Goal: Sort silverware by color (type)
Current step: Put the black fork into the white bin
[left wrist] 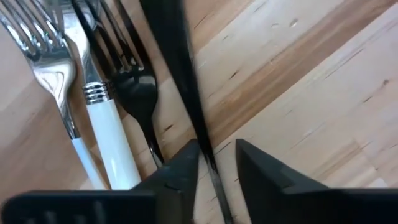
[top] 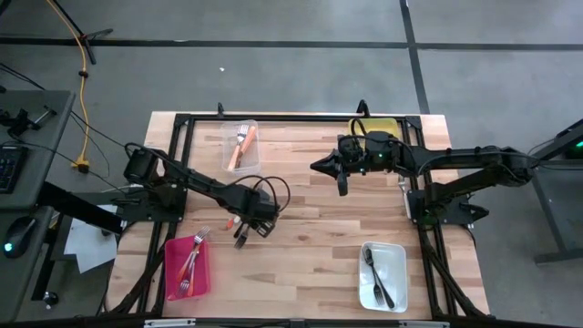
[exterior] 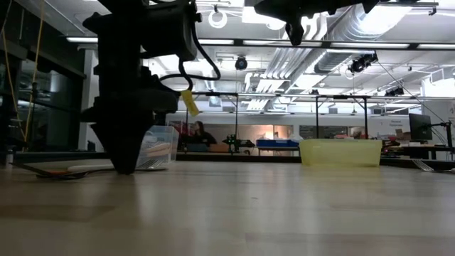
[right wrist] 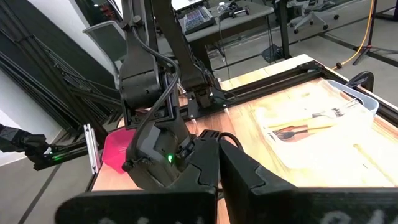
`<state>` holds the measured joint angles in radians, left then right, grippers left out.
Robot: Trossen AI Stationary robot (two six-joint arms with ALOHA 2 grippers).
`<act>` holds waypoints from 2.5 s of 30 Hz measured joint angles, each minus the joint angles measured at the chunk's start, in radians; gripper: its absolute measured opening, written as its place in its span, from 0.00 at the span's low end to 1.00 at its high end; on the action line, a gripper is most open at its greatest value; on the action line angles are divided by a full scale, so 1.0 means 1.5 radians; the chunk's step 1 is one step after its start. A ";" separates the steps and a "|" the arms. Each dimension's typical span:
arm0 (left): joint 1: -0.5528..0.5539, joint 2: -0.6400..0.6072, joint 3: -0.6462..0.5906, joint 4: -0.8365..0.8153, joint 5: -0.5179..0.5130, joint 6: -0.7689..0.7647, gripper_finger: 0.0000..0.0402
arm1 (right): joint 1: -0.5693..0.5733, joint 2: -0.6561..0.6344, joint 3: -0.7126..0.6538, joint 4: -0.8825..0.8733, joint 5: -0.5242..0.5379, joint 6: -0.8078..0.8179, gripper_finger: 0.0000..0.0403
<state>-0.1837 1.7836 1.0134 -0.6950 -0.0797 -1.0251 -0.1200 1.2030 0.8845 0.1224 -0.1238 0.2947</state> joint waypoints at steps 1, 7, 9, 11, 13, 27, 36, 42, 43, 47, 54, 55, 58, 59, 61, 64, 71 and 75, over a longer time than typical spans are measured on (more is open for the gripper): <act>0.000 0.000 0.000 0.001 0.000 0.006 0.20 | 0.000 0.000 0.000 0.000 0.000 0.000 0.00; 0.000 0.000 0.001 0.009 0.007 0.073 0.02 | 0.000 0.000 0.000 0.000 0.000 0.000 0.00; 0.001 0.000 0.001 0.008 0.014 0.101 0.03 | 0.000 0.000 0.000 0.000 -0.003 0.000 0.00; 0.004 0.000 0.001 0.007 0.021 0.116 0.02 | 0.000 0.000 0.000 0.000 -0.004 0.001 0.00; 0.007 0.001 0.005 0.005 0.029 0.133 0.01 | 0.000 0.000 0.000 -0.001 -0.005 0.001 0.00; 0.089 -0.174 0.058 -0.042 -0.006 0.389 0.00 | 0.000 -0.071 0.000 -0.087 -0.021 -0.003 0.00; 0.174 -0.366 -0.011 0.174 -0.077 0.465 0.00 | 0.002 -0.108 0.000 -0.190 0.013 0.013 0.00; 0.179 -0.437 -0.150 0.490 -0.045 0.470 0.00 | 0.002 -0.095 0.000 -0.195 0.030 0.009 0.00; 0.179 -0.441 -0.175 0.556 -0.036 0.458 0.00 | 0.002 -0.091 0.000 -0.190 0.030 0.007 0.00; 0.178 -0.446 -0.251 0.729 -0.023 0.422 0.00 | 0.002 -0.065 0.000 -0.179 0.029 -0.005 0.00; 0.173 -0.447 -0.271 0.819 -0.031 0.447 0.00 | 0.001 -0.015 0.000 -0.078 -0.004 -0.028 0.00; 0.173 -0.447 -0.271 0.822 -0.027 0.452 0.00 | 0.001 -0.011 0.000 -0.069 -0.008 -0.030 0.00; 0.172 -0.447 -0.271 0.823 -0.020 0.458 0.00 | 0.001 -0.007 0.000 -0.065 -0.022 -0.035 0.00; 0.172 -0.447 -0.271 0.823 -0.020 0.458 0.00 | 0.001 -0.007 0.000 -0.064 -0.027 -0.035 0.00; 0.172 -0.447 -0.271 0.827 -0.020 0.458 0.00 | 0.002 -0.007 0.000 -0.064 -0.034 -0.035 0.00; 0.172 -0.447 -0.271 0.827 -0.020 0.459 0.00 | 0.002 -0.007 0.000 -0.064 -0.035 -0.035 0.00; 0.172 -0.447 -0.271 0.827 -0.019 0.459 0.00 | 0.002 -0.007 0.000 -0.064 -0.034 -0.046 0.00; 0.172 -0.447 -0.271 0.830 -0.018 0.459 0.00 | 0.002 -0.007 0.000 -0.063 -0.012 -0.043 0.00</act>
<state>0.0750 1.1133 0.6067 0.5502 -0.1067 -0.3366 -0.1173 1.1923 0.8845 0.0274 -0.1415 0.2297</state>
